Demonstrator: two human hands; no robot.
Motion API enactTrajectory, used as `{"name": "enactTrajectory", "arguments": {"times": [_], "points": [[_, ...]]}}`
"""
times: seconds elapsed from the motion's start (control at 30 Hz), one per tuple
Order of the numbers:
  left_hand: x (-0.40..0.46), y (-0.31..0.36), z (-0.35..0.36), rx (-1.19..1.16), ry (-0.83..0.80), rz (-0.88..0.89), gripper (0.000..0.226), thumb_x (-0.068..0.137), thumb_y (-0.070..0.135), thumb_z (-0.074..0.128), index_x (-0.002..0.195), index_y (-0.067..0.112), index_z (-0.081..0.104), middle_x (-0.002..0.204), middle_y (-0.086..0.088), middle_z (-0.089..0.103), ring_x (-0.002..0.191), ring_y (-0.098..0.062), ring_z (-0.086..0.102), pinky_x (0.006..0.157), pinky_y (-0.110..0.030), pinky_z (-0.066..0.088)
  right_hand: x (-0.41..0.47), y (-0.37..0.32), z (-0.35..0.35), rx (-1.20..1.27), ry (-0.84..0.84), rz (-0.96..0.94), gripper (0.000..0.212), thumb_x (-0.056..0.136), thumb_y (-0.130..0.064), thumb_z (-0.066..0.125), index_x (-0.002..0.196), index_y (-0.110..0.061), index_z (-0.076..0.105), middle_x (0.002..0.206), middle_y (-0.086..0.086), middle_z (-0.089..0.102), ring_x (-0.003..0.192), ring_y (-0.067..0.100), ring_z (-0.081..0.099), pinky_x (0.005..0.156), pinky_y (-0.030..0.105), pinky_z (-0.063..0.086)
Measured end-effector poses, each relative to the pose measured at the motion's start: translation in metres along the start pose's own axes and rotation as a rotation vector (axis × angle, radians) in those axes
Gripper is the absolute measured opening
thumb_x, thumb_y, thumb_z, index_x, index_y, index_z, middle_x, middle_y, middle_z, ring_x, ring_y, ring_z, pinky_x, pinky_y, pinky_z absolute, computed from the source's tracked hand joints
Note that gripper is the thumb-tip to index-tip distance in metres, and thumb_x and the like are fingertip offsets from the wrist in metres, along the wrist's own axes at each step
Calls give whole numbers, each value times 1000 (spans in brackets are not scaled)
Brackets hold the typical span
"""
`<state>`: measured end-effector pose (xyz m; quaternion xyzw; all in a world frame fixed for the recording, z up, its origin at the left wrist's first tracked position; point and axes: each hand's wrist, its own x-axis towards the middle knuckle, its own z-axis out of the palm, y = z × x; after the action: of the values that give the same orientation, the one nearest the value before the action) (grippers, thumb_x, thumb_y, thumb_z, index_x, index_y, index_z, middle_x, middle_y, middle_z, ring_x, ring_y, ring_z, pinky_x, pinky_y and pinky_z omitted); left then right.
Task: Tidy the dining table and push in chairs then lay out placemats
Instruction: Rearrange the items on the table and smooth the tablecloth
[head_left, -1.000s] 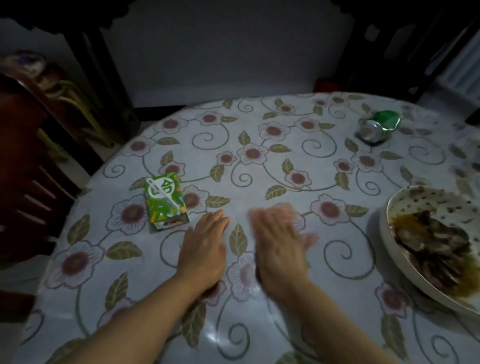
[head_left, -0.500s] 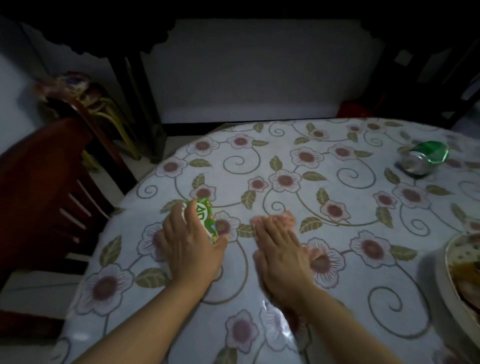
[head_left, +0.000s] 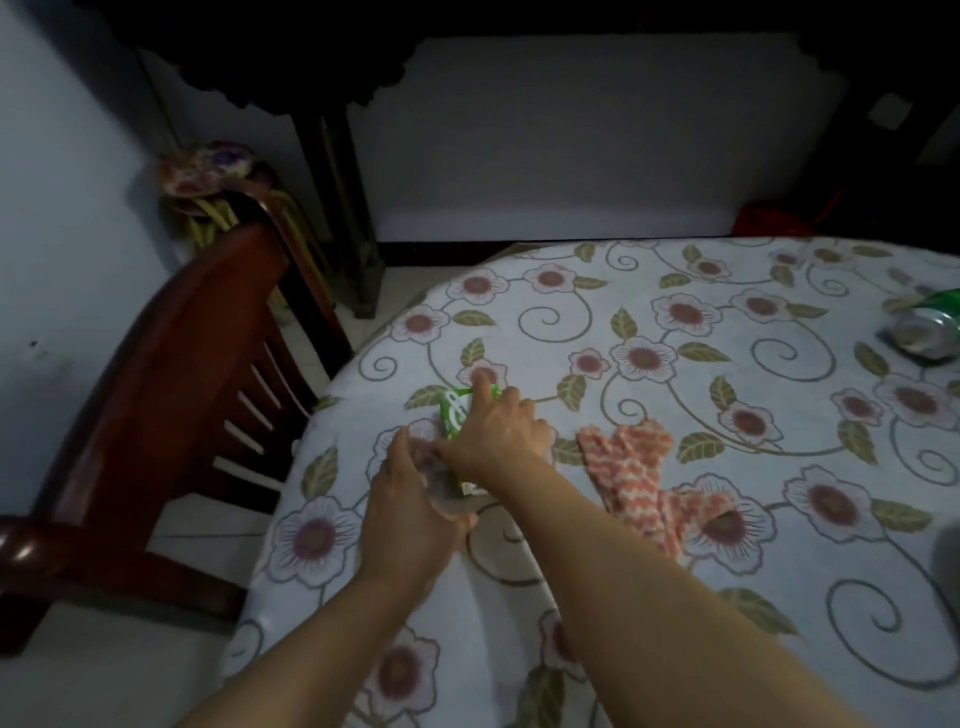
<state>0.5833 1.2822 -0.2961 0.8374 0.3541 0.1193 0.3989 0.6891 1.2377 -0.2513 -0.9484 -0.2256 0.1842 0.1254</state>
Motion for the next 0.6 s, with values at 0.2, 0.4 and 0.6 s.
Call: {"name": "enactTrajectory", "arguments": {"times": [0.2, 0.4, 0.6], "points": [[-15, -5, -21, 47, -77, -6, 99, 48, 41, 75, 137, 22, 37, 131, -2, 53, 118, -22, 52, 98, -41, 46, -36, 10, -19, 192, 212, 16, 71, 73, -46, 71, 125, -18, 31, 117, 13, 48, 108, 34, 51, 78, 40, 43], [-44, 17, -21, 59, -234, 15, 94, 66, 30, 80, 144, 21, 28, 144, -6, 39, 130, -23, 40, 108, -37, 37, -82, 81, -55, 321, 601, 287, 66, 70, -29, 74, 116, -15, 28, 110, 8, 46, 94, 32, 56, 71, 40, 46], [-66, 35, -13, 130, -308, 54, 84, 71, 28, 79, 140, 19, 33, 143, -7, 39, 130, -25, 38, 104, -36, 36, -100, 169, -71, 373, 799, 596, 56, 85, -31, 64, 122, -9, 28, 126, 17, 40, 109, 40, 50, 80, 48, 44]]}}
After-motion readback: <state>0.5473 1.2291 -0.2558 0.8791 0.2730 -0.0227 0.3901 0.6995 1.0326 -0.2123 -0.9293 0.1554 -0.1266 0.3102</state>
